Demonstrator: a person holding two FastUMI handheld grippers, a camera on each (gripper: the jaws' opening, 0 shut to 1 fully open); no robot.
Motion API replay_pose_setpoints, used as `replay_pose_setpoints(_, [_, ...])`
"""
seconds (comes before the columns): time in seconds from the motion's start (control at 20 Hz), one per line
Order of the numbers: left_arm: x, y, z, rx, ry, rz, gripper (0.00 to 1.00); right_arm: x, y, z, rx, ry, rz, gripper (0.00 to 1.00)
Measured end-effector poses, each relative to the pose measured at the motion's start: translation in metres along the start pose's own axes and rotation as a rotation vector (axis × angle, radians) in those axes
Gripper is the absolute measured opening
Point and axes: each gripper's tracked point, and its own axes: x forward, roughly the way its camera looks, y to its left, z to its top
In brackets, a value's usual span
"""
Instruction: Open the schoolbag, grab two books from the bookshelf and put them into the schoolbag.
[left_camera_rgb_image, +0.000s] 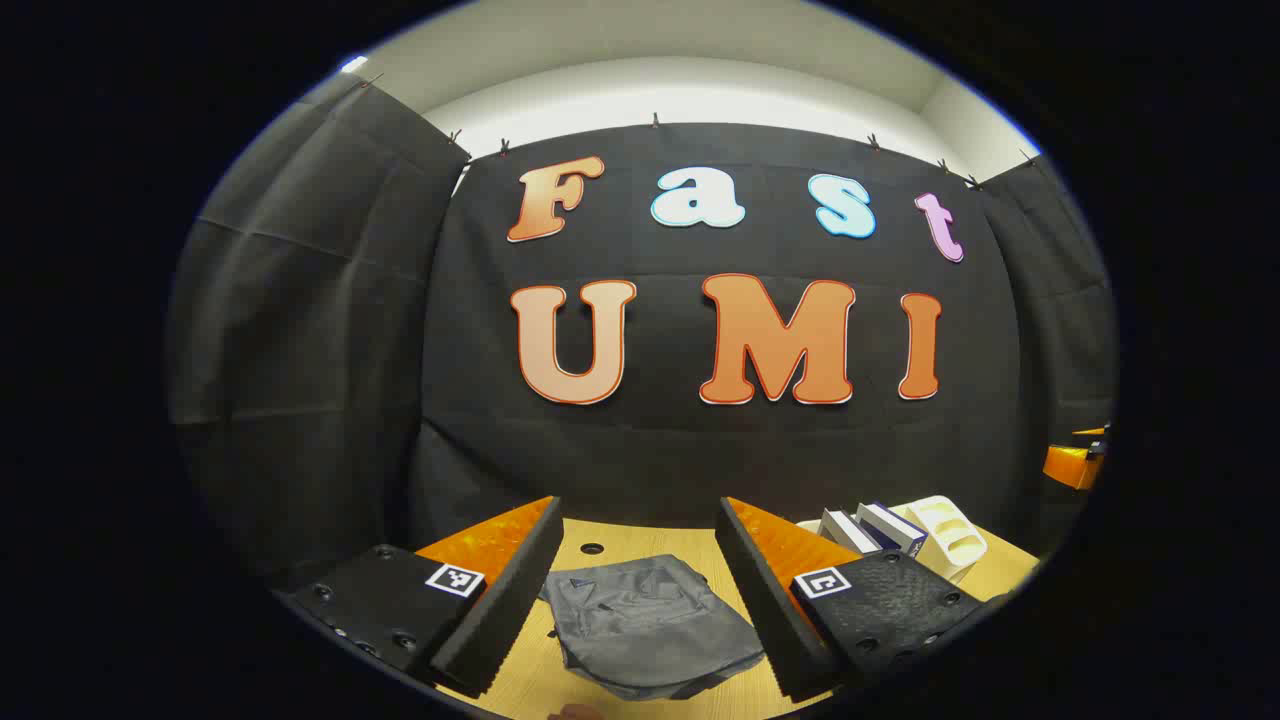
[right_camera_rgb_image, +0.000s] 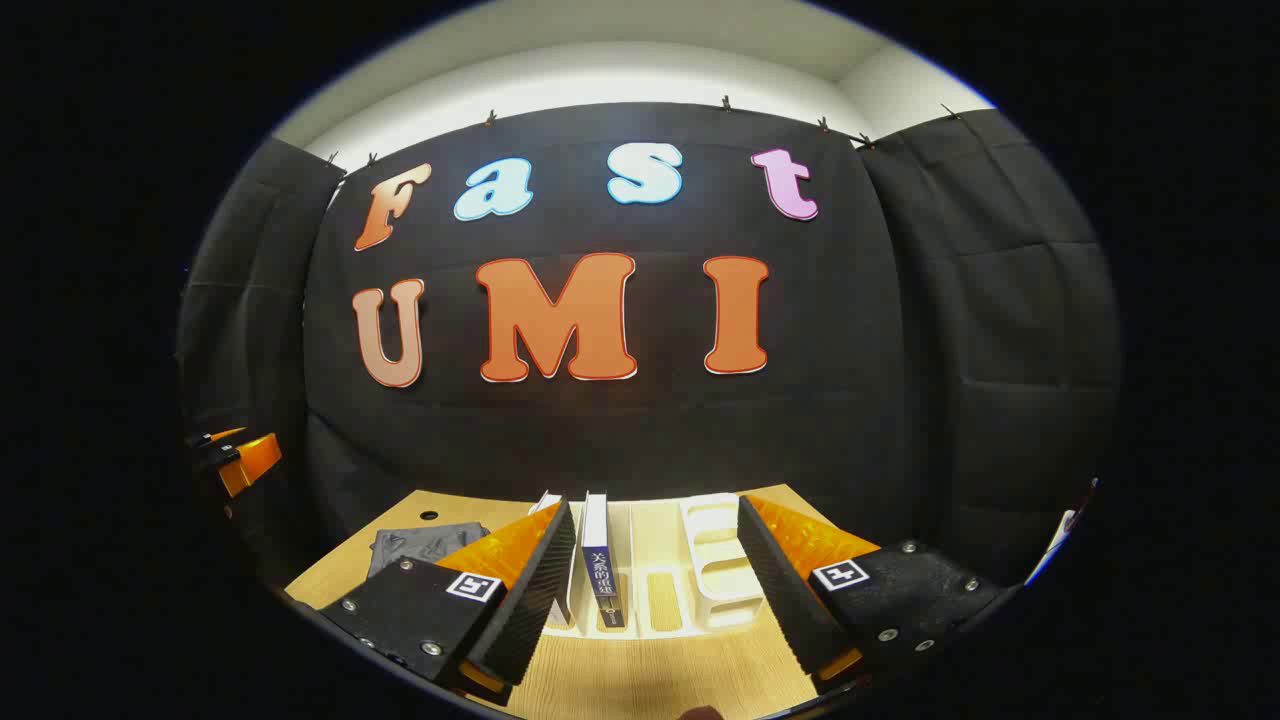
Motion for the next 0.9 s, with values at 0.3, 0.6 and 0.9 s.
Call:
replay_pose_setpoints(0.3, [0.004,0.002,0.000,-0.004,-0.012,0.002,0.97,0.002,-0.006,0.001,-0.010,-0.006,-0.020,1.00])
replay_pose_setpoints(0.6, [0.005,0.001,-0.003,-0.001,-0.014,-0.004,0.97,0.005,-0.001,0.000,-0.010,0.001,-0.009,0.97])
replay_pose_setpoints(0.9, [0.007,0.004,-0.009,0.017,-0.012,0.001,0.97,0.008,0.008,-0.004,-0.014,0.013,0.011,0.97])
